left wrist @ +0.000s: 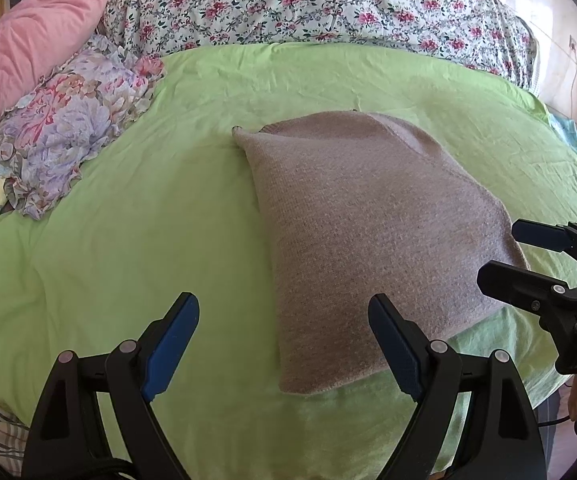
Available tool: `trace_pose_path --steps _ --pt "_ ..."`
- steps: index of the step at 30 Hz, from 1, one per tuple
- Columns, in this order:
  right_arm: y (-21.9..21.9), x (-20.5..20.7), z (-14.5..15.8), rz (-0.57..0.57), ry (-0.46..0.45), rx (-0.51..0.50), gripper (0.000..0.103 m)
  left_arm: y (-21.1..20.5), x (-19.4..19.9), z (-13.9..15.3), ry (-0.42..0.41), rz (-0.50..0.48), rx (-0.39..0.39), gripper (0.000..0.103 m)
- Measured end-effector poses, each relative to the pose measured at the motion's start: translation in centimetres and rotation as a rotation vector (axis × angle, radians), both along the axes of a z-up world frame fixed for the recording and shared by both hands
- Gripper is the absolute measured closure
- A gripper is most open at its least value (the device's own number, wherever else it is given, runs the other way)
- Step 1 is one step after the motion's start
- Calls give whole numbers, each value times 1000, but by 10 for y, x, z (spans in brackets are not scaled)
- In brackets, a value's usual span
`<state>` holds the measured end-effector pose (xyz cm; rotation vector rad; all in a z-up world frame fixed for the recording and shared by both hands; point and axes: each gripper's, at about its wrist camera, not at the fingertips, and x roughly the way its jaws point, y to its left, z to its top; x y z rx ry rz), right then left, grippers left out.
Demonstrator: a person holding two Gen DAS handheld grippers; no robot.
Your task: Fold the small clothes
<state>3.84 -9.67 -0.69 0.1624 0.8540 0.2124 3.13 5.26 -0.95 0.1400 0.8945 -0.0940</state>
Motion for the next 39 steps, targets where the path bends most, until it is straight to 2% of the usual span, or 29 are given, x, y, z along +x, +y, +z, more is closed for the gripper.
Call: trace_pose_path --steps 39 --pt "1 -2 4 -8 -3 12 9 0 0 5 -11 -13 -6 16"
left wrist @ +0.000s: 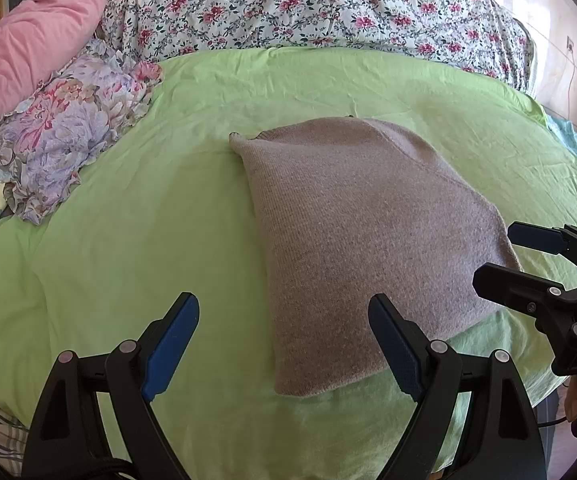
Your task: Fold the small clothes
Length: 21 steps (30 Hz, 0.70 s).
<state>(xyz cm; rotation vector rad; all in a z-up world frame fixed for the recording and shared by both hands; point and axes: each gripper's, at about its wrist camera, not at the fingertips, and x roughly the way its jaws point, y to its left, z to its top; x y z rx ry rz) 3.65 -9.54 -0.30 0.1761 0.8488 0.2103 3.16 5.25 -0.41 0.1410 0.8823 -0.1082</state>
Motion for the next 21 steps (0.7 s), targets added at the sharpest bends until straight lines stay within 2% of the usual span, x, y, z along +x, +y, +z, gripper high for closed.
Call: trace_pose_path --steps 21 --pt "0 0 1 -1 -1 -1 9 1 2 1 1 -3 -7 16"
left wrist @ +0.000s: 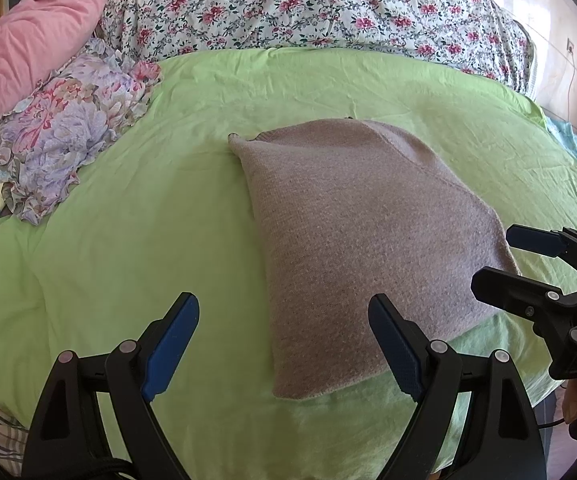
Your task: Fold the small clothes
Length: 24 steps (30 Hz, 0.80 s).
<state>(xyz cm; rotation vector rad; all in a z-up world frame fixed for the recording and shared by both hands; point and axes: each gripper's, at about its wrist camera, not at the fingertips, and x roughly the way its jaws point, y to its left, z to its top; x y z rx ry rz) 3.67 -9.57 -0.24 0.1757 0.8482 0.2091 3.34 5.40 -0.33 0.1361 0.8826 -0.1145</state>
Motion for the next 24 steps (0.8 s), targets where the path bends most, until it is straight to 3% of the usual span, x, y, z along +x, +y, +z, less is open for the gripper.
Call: trace_pose_path --steps 24 --pt "-12 8 3 -1 -8 8 9 -1 14 4 -5 12 -1 16"
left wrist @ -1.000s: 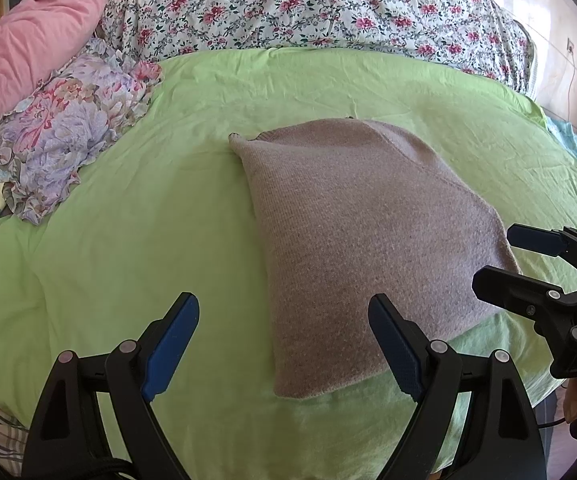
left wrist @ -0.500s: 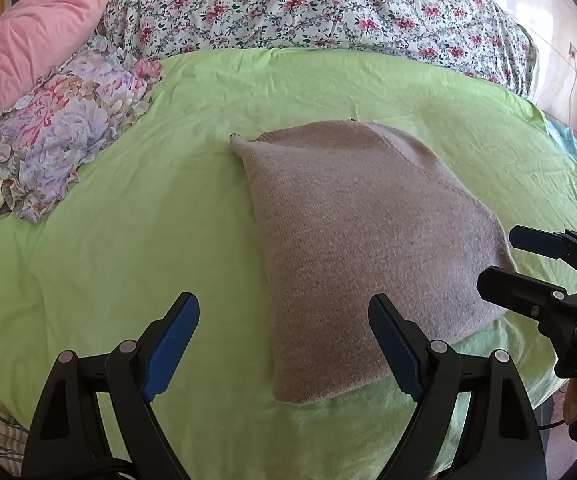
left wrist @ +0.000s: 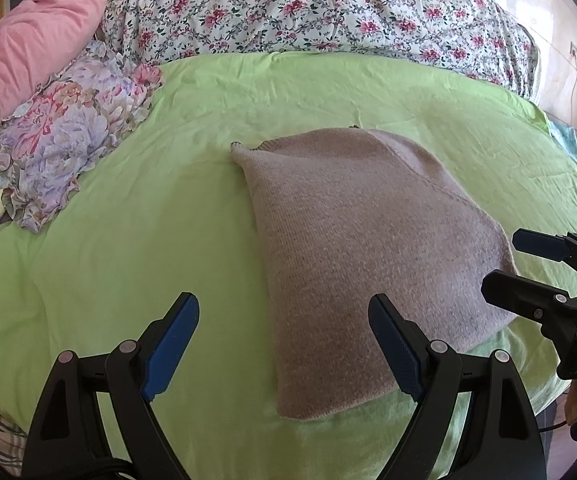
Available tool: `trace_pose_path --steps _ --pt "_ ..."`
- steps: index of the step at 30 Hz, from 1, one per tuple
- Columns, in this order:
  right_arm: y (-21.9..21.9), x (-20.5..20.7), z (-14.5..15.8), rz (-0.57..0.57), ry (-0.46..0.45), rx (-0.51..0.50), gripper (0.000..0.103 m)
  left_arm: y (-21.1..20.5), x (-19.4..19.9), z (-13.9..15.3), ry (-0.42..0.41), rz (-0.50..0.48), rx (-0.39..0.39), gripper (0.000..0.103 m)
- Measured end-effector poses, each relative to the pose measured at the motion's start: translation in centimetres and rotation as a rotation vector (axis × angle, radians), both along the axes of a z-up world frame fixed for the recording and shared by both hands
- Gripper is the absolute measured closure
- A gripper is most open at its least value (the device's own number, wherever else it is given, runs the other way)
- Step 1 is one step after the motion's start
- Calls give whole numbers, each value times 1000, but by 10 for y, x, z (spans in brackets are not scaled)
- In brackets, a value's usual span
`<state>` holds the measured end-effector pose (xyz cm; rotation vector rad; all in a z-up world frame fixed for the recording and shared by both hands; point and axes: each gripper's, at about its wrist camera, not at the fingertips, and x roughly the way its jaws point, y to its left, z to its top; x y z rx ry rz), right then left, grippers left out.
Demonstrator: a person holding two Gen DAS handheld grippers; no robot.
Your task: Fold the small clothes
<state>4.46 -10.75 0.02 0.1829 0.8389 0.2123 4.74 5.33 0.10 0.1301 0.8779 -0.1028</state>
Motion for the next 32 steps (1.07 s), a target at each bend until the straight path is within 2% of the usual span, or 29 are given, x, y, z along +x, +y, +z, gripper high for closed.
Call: trace_pose_path --steps 15,32 --pt "-11 5 1 -11 -2 7 9 4 4 2 -1 29 4 16" --pt "-14 4 3 -14 -12 14 9 0 1 6 -7 15 8 16"
